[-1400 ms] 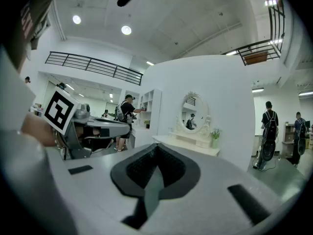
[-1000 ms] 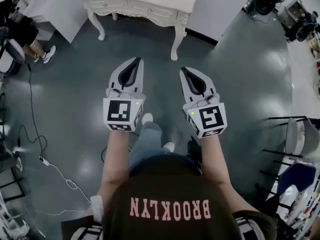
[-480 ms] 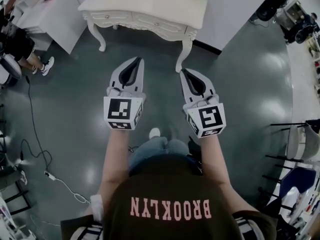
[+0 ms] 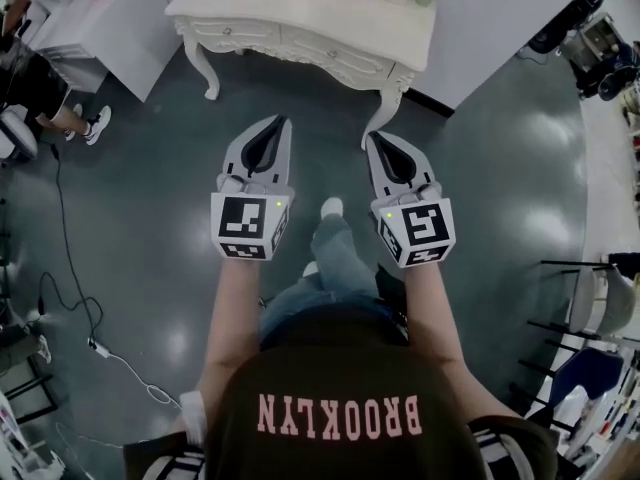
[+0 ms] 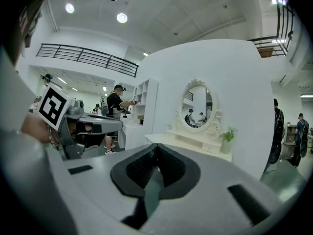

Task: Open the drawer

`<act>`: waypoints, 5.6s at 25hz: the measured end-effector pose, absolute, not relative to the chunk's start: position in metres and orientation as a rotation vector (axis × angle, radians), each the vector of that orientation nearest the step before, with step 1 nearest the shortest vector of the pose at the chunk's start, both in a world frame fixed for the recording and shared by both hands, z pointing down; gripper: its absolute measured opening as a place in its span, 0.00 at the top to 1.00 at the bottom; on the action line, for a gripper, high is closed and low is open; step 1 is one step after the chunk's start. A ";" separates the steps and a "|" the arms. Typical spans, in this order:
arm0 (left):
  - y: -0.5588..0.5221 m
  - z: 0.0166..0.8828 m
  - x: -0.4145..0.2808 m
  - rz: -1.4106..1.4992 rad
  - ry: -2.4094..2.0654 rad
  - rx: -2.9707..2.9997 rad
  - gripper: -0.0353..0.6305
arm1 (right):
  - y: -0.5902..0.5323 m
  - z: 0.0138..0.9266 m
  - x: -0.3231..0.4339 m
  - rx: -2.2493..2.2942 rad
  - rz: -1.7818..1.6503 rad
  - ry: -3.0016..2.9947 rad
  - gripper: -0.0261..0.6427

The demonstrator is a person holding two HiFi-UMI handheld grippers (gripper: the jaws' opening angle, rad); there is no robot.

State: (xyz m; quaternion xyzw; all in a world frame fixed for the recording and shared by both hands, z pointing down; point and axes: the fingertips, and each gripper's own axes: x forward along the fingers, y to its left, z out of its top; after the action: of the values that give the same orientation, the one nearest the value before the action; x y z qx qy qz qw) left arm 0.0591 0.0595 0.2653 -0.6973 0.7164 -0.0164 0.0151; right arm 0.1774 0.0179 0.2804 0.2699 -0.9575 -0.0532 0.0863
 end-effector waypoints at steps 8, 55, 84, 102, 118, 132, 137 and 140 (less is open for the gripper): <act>0.021 0.281 0.007 -0.062 2.291 -2.126 0.94 | -0.031 0.295 0.117 0.735 -0.155 -2.866 0.97; -0.302 0.473 -0.160 -0.451 2.014 -2.800 0.94 | -0.323 0.548 -0.030 1.267 0.531 -2.263 0.81; -0.345 0.535 -0.179 -0.515 1.825 -3.010 0.94 | -0.374 0.645 -0.024 1.453 0.762 -1.866 0.78; -0.305 0.549 -0.157 -0.577 1.842 -3.015 0.94 | -0.368 0.643 -0.022 1.418 0.758 -1.902 0.80; -0.275 0.542 -0.151 -0.557 1.848 -2.998 0.94 | -0.301 0.647 -0.019 1.390 0.779 -1.914 0.80; -0.221 0.549 -0.144 -0.550 1.878 -2.996 0.94 | -0.247 0.650 -0.013 1.378 0.782 -1.928 0.80; -0.203 0.546 -0.144 -0.543 1.883 -2.985 0.94 | -0.229 0.649 -0.012 1.374 0.779 -1.934 0.79; -0.191 0.544 -0.144 -0.536 1.894 -2.978 0.94 | -0.218 0.649 -0.012 1.372 0.778 -1.937 0.80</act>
State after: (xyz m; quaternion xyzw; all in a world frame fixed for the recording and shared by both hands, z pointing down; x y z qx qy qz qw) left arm -0.1443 -0.1908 0.5441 -0.8151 0.5186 -0.1467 -0.2124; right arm -0.0123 -0.2178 0.6490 0.5210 -0.7356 0.2954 0.3165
